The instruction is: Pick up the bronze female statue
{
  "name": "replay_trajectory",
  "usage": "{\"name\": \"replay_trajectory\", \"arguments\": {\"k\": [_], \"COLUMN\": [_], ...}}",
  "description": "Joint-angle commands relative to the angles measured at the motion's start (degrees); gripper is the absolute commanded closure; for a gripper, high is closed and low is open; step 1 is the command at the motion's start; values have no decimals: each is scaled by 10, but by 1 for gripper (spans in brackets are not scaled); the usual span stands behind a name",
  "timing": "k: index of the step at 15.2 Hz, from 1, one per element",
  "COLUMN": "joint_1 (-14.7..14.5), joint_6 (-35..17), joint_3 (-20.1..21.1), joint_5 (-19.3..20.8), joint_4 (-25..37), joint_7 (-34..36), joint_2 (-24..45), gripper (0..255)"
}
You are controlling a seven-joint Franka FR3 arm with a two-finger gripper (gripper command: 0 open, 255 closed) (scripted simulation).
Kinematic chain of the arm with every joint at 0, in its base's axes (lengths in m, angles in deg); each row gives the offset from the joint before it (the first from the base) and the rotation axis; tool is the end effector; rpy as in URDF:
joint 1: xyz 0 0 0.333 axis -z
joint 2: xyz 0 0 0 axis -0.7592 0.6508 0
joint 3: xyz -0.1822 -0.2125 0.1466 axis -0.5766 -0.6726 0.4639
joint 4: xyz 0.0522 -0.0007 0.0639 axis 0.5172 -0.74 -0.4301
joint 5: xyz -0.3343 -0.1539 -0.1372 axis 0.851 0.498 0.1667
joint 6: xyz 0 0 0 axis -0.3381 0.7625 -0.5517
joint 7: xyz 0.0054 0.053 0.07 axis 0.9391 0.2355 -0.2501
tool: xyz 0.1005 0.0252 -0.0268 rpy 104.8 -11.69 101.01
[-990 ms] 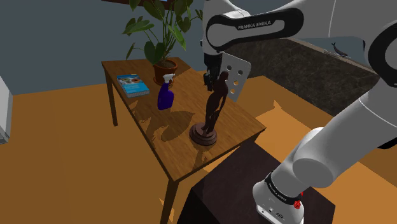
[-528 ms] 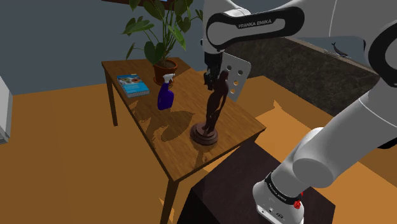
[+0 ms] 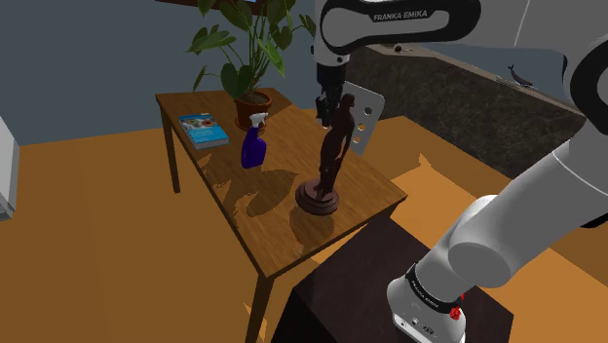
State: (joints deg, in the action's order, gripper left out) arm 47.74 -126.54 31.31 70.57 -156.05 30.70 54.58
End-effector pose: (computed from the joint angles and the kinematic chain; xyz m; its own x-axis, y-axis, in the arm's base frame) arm 0.5008 0.0175 0.5078 0.9335 0.2994 -0.1972 0.3296 -0.9331 0.1436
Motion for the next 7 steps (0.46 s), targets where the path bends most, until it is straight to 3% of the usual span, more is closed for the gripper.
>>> {"name": "replay_trajectory", "arguments": {"k": [1,7], "joint_1": [0,0], "joint_6": [15,46], "joint_3": [0,1], "joint_5": [0,-1], "joint_4": [15,45], "joint_7": [-3,-8], "joint_2": [-1,-2], "gripper": [255,255]}}
